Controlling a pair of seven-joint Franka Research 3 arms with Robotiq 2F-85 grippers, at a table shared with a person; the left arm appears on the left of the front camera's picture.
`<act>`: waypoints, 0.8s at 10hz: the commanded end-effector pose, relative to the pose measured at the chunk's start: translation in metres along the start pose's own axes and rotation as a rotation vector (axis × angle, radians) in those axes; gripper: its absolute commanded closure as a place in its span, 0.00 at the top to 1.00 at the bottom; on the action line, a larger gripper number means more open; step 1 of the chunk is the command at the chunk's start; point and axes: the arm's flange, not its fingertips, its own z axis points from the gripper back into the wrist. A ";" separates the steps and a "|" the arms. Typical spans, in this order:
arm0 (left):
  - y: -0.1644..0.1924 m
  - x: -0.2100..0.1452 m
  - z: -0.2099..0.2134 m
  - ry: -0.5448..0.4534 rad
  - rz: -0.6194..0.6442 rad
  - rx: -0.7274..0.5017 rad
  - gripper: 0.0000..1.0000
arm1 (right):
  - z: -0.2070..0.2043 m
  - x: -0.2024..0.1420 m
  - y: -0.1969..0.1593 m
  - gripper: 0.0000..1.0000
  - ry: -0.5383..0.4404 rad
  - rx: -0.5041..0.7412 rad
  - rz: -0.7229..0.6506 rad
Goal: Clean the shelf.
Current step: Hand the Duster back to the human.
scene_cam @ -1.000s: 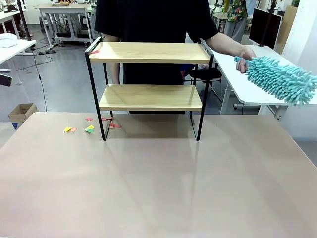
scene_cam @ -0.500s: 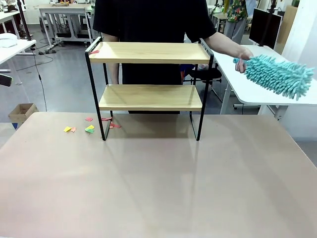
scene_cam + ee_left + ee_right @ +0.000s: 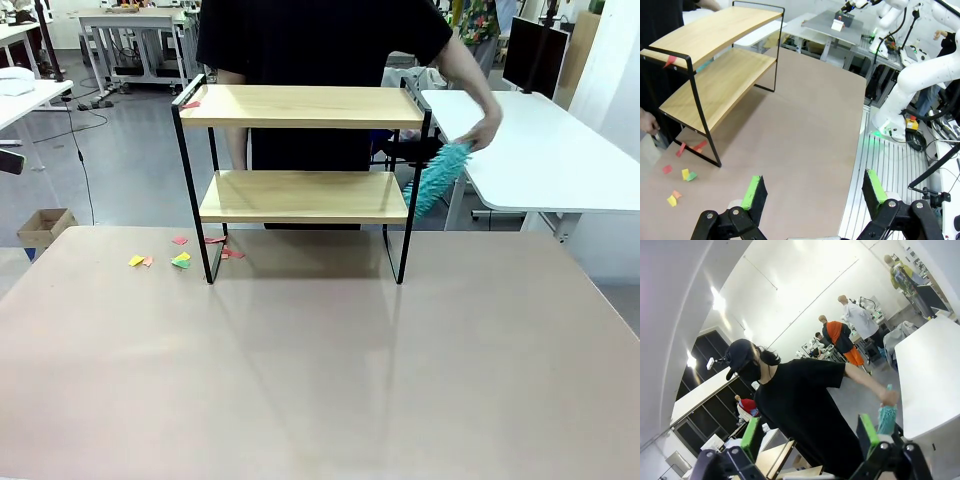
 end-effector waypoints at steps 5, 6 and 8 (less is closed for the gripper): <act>0.001 0.002 -0.001 -0.025 -0.018 -0.008 1.00 | -0.001 -0.001 0.002 1.00 -0.012 -0.004 -0.007; 0.001 0.002 -0.001 -0.025 -0.018 -0.008 1.00 | -0.001 -0.001 0.002 1.00 -0.012 -0.004 -0.007; 0.001 0.002 -0.001 -0.025 -0.018 -0.008 1.00 | -0.001 -0.001 0.002 1.00 -0.012 -0.004 -0.007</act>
